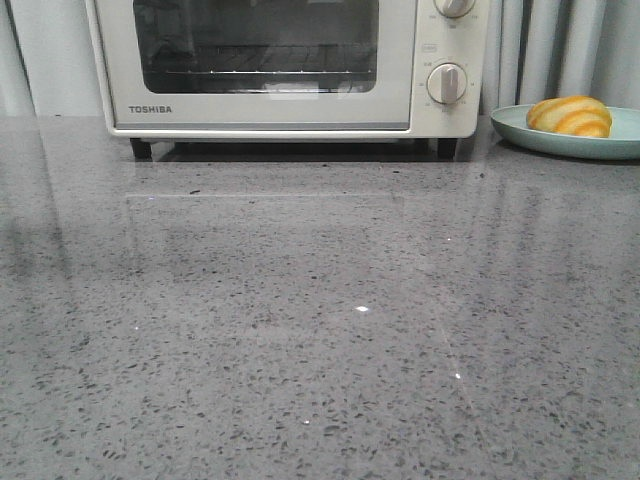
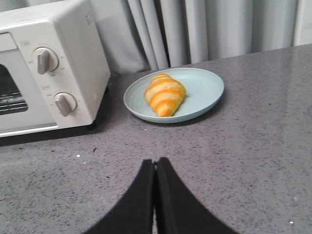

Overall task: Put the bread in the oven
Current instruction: 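Hook the oven door handle with the left gripper and pull it down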

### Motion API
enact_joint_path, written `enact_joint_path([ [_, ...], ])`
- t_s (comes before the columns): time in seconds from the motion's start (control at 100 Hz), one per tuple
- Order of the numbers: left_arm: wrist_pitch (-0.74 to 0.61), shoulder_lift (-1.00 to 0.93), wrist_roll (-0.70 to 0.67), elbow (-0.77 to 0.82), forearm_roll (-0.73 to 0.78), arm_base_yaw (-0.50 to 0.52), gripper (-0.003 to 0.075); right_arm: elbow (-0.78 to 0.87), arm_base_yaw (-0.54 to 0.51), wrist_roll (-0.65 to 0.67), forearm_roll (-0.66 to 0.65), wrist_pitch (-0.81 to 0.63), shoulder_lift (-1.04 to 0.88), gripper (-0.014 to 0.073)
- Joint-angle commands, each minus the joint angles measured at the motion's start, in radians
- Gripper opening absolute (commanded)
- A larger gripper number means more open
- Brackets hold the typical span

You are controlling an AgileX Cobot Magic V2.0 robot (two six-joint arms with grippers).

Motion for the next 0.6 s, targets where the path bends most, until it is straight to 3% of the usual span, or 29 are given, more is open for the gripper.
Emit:
enact_joint_path([
  [0.0, -0.064, 0.117, 0.005, -0.143, 0.045, -0.058, -0.0021, -0.04, 0.012, -0.002, -0.008, -0.062, 0.016, -0.0049],
  [0.3, -0.071, 0.454, 0.005, -0.434, 0.081, -0.09, -0.0021, -0.04, 0.019, -0.002, -0.008, -0.033, 0.016, -0.0049],
  [0.59, -0.161, 0.616, 0.005, -0.546, 0.081, -0.09, -0.0021, -0.04, 0.019, -0.002, -0.008, -0.012, 0.016, -0.0049],
])
